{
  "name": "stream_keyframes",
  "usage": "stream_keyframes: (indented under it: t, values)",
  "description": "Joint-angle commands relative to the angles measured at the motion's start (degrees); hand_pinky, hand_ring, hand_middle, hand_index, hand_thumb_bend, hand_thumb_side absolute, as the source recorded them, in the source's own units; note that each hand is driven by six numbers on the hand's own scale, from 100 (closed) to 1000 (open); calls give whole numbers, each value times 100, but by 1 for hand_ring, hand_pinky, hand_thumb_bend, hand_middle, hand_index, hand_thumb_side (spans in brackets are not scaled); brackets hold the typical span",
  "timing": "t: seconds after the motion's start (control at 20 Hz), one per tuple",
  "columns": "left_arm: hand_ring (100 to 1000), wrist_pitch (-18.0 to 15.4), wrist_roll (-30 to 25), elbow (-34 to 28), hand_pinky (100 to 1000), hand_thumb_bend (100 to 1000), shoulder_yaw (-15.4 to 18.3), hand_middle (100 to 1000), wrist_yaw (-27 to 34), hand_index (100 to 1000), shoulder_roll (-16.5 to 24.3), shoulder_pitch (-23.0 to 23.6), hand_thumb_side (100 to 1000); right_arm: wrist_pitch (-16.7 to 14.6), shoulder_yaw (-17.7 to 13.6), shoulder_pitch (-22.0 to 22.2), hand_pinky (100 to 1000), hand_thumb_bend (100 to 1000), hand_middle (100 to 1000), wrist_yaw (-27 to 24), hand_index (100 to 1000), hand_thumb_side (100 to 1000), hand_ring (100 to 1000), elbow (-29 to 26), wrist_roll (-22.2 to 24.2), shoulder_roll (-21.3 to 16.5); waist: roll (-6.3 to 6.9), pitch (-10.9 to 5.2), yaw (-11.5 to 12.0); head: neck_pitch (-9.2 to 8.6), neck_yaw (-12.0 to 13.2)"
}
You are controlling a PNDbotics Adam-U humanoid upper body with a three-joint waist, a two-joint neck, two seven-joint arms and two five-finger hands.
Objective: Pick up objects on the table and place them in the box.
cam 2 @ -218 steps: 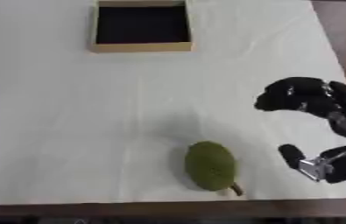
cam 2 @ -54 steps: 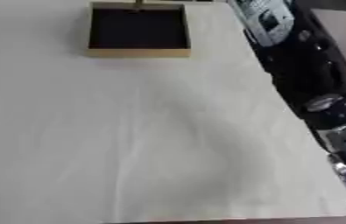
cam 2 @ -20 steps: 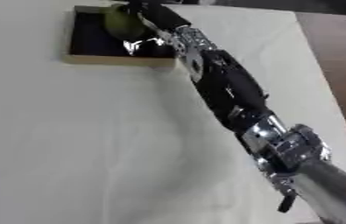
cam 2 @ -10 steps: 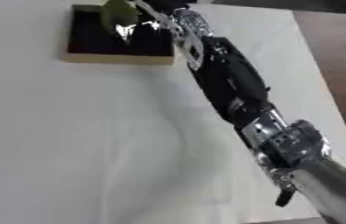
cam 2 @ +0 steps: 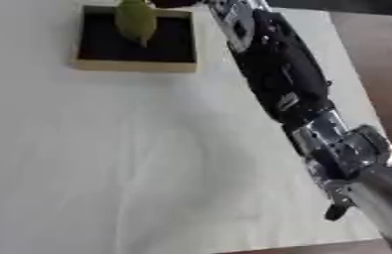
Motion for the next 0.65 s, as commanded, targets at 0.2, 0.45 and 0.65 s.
stream_keyframes:
  t: [0.2,0.45,0.65]
  values:
    - [802,11,85,-116,683,100,112,772,-44,765,182,50,567,779,-197,835,809,100,701,-1400,849,191,805,-2203,-557,-1126,56,-228,-122,107,256]
    - [801,13,145,-116,683,100,144,770,-69,764,197,100,567,1305,-502,2207,811,100,675,-2233,816,100,783,-4042,-1196,-1934,103,-283,-260,165,464]
    - [800,-3,195,-116,683,100,159,768,-73,764,209,123,566,1085,-760,3132,798,100,626,-2487,766,100,749,-4546,-1640,-2230,185,-315,-394,174,691]
